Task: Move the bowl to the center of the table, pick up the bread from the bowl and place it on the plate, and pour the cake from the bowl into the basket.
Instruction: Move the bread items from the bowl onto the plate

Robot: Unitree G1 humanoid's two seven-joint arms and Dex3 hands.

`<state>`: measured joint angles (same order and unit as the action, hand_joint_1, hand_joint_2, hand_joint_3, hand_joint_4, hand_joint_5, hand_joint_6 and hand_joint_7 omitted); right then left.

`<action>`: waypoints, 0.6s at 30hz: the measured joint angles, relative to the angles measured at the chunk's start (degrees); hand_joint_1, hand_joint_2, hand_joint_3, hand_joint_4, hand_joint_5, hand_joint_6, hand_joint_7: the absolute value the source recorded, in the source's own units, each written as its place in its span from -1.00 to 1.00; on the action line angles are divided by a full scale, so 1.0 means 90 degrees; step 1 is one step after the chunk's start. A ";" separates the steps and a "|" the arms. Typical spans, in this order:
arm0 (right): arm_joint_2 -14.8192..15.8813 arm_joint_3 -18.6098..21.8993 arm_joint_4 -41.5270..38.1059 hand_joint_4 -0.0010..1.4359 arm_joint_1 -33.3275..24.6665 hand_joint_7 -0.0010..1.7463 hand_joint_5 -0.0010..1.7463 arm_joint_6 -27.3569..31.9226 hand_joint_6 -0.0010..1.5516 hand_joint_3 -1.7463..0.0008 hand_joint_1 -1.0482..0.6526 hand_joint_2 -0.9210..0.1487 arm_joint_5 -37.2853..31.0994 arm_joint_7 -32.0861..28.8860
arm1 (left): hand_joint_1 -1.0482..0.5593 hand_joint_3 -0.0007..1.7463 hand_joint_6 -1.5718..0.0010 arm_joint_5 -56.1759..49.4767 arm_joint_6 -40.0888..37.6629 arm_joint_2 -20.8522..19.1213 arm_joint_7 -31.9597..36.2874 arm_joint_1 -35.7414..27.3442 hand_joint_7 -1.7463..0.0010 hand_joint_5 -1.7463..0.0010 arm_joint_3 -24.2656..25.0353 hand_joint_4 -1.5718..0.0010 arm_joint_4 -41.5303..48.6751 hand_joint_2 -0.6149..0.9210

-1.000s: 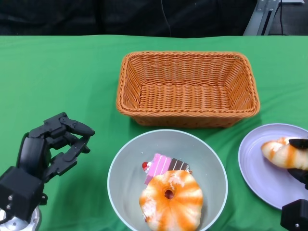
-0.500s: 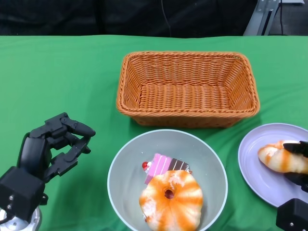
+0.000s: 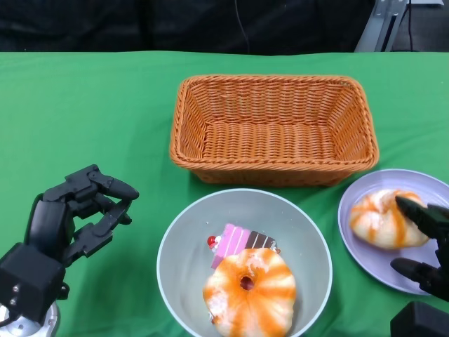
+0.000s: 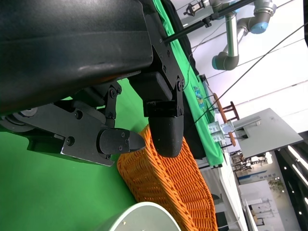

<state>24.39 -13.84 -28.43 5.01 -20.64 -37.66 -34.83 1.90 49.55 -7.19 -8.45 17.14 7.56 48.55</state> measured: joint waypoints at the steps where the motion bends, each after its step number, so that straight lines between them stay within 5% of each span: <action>1: -0.0001 0.0033 0.0240 -0.83 -0.0104 -1.00 -1.00 0.0064 -0.63 0.77 -0.58 -1.00 0.0012 0.0097 | 0.26 -0.58 -0.04 0.0001 0.0000 -0.0003 0.0000 0.0001 -0.16 -0.52 0.0003 0.00 0.0008 1.00; 6: -0.0068 0.0139 0.1021 -0.85 -0.0458 -0.99 -0.99 0.0155 -0.61 0.75 -0.59 -1.00 0.0012 0.0361 | 0.27 -0.57 -0.03 0.0062 0.0000 -0.0006 -0.0071 0.0005 -0.18 -0.52 0.0006 0.00 0.0091 0.99; 12: -0.0232 0.0186 0.1102 -0.66 -0.0526 -0.94 -0.92 -0.0215 -0.41 0.77 -0.56 -1.00 -0.0066 -0.0026 | 0.25 -0.57 -0.04 0.0045 0.0004 -0.0006 -0.0090 0.0005 -0.18 -0.53 0.0005 0.00 0.0111 0.99; 18: -0.0241 0.0219 0.1103 -0.54 -0.0545 -0.98 -0.89 -0.0460 -0.41 0.81 -0.51 -1.00 -0.0118 -0.0251 | 0.25 -0.57 -0.03 0.0042 0.0011 -0.0003 -0.0093 0.0005 -0.18 -0.54 0.0005 0.00 0.0110 1.00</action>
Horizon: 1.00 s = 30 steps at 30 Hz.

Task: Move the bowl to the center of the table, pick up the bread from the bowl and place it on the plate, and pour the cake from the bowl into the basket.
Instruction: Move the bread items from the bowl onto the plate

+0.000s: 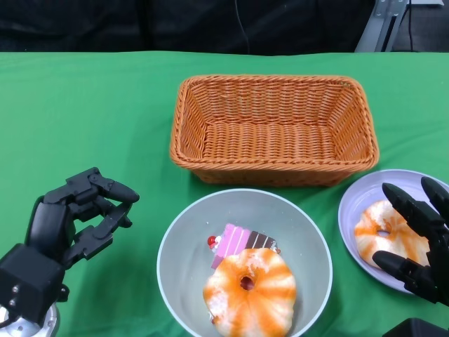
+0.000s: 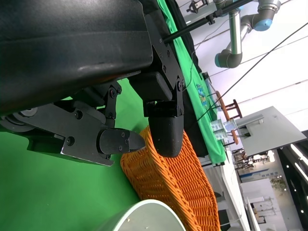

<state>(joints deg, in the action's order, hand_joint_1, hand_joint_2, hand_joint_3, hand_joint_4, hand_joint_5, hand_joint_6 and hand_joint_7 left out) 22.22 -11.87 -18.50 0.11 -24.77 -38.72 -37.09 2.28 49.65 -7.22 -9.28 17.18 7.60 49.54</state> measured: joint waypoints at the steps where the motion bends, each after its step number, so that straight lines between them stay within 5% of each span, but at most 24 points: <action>1: -0.0007 0.0002 0.0095 -0.52 -0.0037 -0.98 -0.89 -0.0052 -0.42 0.84 -0.50 -1.00 0.0032 0.0023 | 0.25 -0.57 -0.03 -0.0002 0.0002 0.0000 0.0000 0.0000 -0.18 -0.54 0.0000 -0.01 0.0000 1.00; 16: -0.0247 -0.0054 0.3436 -0.20 -0.0797 -0.97 -0.84 0.0625 -0.35 0.85 -0.59 -1.00 0.0685 0.2976 | 0.26 -0.54 -0.03 -0.0082 0.0026 0.0015 0.0007 0.0012 -0.18 -0.53 0.0001 0.00 0.0066 0.98; 30: -0.0530 -0.0265 0.4822 -0.20 -0.0737 -1.00 -0.86 0.1503 -0.38 0.83 -0.62 -1.00 0.0942 0.4824 | 0.29 -0.52 -0.03 -0.0100 0.0027 0.0029 0.0002 0.0012 -0.18 -0.53 -0.0006 0.00 0.0084 0.98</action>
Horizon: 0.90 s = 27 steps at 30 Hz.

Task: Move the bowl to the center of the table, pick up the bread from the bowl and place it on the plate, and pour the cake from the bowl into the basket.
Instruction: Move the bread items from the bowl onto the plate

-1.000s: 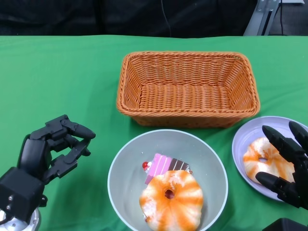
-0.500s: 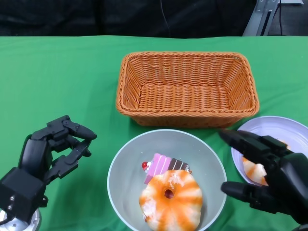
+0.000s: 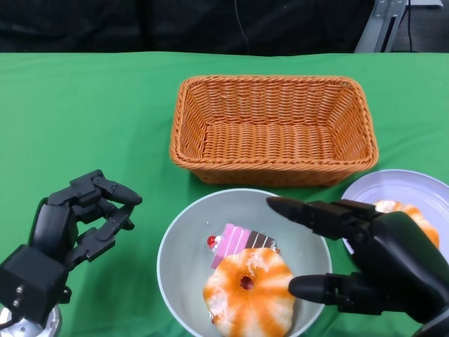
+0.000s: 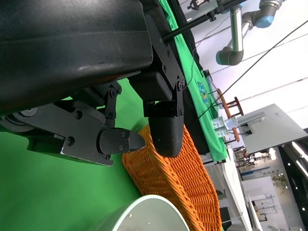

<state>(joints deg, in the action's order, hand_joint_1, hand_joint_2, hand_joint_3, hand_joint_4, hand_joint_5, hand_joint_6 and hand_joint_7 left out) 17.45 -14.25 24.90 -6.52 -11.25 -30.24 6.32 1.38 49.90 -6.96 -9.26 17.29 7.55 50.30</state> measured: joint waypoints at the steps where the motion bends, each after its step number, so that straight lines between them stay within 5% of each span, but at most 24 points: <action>1: -0.0004 -0.0032 -0.0003 -0.22 0.0035 -1.00 -0.87 0.0003 -0.39 0.86 -0.61 -1.00 0.0048 0.0108 | 0.29 -0.51 -0.03 -0.0018 0.0000 0.0000 0.0001 0.0000 -0.18 -0.53 -0.0001 0.00 0.0000 0.98; 11: 0.0030 -0.0326 -0.0202 -0.38 0.0553 -1.00 -0.95 0.0123 -0.41 0.88 -0.66 -1.00 0.0305 0.1070 | 0.28 -0.49 -0.03 -0.0056 0.0000 0.0000 -0.0002 -0.0002 -0.19 -0.53 -0.0003 0.01 -0.0022 0.96; 17: 0.0336 -0.0552 -0.0399 -0.60 0.0953 -0.99 -1.00 0.0290 -0.50 0.88 -0.74 -1.00 0.0284 0.1900 | 0.26 -0.49 -0.03 -0.0062 0.0000 0.0008 0.0000 -0.0006 -0.17 -0.51 -0.0022 0.01 -0.0076 0.95; 27: 0.0361 -0.0797 -0.0779 -0.58 0.1229 -0.98 -0.98 0.0204 -0.45 0.93 -0.76 -1.00 0.0023 0.2088 | 0.28 -0.46 -0.04 -0.0070 -0.0003 0.0025 0.0003 -0.0020 -0.17 -0.51 -0.0049 0.00 -0.0186 0.94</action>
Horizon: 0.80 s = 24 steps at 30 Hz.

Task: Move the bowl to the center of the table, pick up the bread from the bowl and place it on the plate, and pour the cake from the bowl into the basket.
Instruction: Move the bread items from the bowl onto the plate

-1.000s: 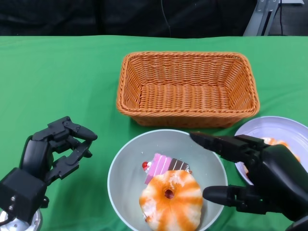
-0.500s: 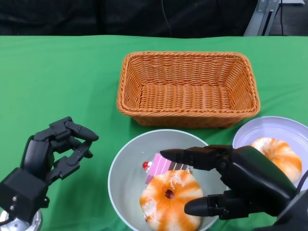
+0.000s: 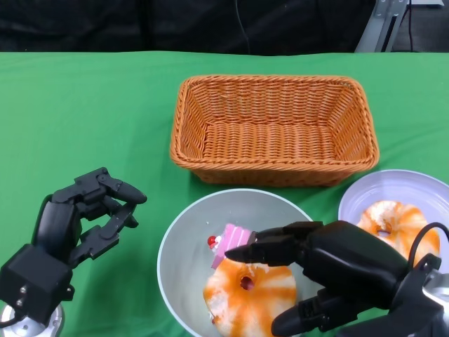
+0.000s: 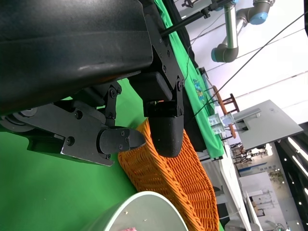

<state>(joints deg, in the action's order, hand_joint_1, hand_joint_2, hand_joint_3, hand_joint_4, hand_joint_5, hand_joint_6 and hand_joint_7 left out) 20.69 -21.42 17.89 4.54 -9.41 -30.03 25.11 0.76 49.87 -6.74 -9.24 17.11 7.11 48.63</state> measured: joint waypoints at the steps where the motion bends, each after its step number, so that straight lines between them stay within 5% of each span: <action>1: 0.0001 -0.0014 -0.0065 -0.58 0.0009 -0.98 -0.98 -0.0070 -0.45 0.94 -0.76 -1.00 -0.0025 -0.0014 | 0.28 -0.46 -0.04 0.0000 -0.0001 0.0000 0.0000 -0.0001 -0.17 -0.51 -0.0002 0.00 -0.0010 0.93; 24: 0.0136 -0.0553 -0.0877 -0.50 0.0232 -0.98 -0.97 -0.1616 -0.35 0.87 -0.75 -1.00 -0.2252 -0.1676 | 0.26 -0.39 -0.05 -0.0049 -0.0009 0.0005 0.0087 -0.0131 -0.16 -0.54 -0.0035 0.00 -0.0268 0.90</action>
<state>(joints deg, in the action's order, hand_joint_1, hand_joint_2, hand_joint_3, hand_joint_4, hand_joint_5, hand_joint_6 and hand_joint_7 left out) 21.92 -26.40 10.00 6.63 -23.95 -50.30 10.03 0.31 49.79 -6.69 -8.45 15.93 6.79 46.21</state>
